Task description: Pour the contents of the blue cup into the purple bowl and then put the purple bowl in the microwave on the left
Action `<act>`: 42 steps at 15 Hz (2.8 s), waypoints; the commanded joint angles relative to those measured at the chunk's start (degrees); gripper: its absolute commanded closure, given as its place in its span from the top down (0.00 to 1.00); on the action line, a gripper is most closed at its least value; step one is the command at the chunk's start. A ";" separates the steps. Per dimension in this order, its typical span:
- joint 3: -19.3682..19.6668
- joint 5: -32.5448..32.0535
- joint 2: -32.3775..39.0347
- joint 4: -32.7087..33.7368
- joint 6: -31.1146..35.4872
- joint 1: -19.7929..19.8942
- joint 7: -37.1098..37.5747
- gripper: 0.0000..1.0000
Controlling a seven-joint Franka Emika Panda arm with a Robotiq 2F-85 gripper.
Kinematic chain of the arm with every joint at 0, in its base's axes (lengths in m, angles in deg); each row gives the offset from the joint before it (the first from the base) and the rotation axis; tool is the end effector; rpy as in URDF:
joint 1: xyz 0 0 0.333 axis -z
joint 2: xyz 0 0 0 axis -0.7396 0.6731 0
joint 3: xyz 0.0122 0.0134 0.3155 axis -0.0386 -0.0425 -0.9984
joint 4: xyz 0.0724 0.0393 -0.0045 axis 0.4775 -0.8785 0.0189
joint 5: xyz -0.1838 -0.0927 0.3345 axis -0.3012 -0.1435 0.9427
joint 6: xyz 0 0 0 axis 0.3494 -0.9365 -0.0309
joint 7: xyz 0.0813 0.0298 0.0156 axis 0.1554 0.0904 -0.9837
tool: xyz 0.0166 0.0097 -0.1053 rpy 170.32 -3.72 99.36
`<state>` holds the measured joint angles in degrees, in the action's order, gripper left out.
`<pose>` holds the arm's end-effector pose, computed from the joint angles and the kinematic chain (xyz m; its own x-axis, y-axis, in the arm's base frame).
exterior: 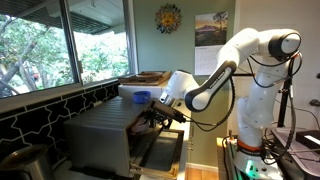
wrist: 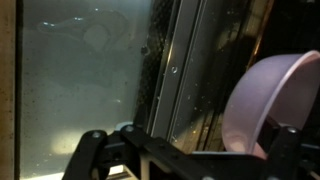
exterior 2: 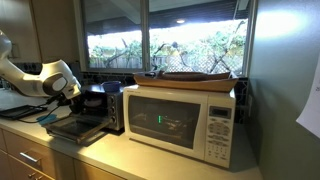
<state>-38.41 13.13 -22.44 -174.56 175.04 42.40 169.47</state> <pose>0.4069 0.1808 0.4083 0.3372 -0.9404 0.0437 -0.7880 -0.3074 -0.5334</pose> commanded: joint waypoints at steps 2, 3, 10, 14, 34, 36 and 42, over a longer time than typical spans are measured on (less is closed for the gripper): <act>-1.45 -3.11 -0.61 -0.49 1.93 2.02 -1.26 1.00; -1.60 -3.82 -0.59 -0.62 2.80 2.22 -1.78 1.00; -3.17 -11.52 -1.39 -2.78 10.01 4.94 -3.11 1.00; -4.74 -15.81 -1.95 -3.98 13.59 7.91 -4.20 1.00; -9.41 -26.14 -4.85 -5.60 20.76 16.00 -15.30 1.00; -8.75 -26.58 -4.65 -5.82 22.81 15.47 -17.09 1.00; -4.80 -28.83 -4.35 -5.87 22.23 11.96 -22.49 1.00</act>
<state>-45.67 -13.55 -25.96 -179.62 197.08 56.23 149.01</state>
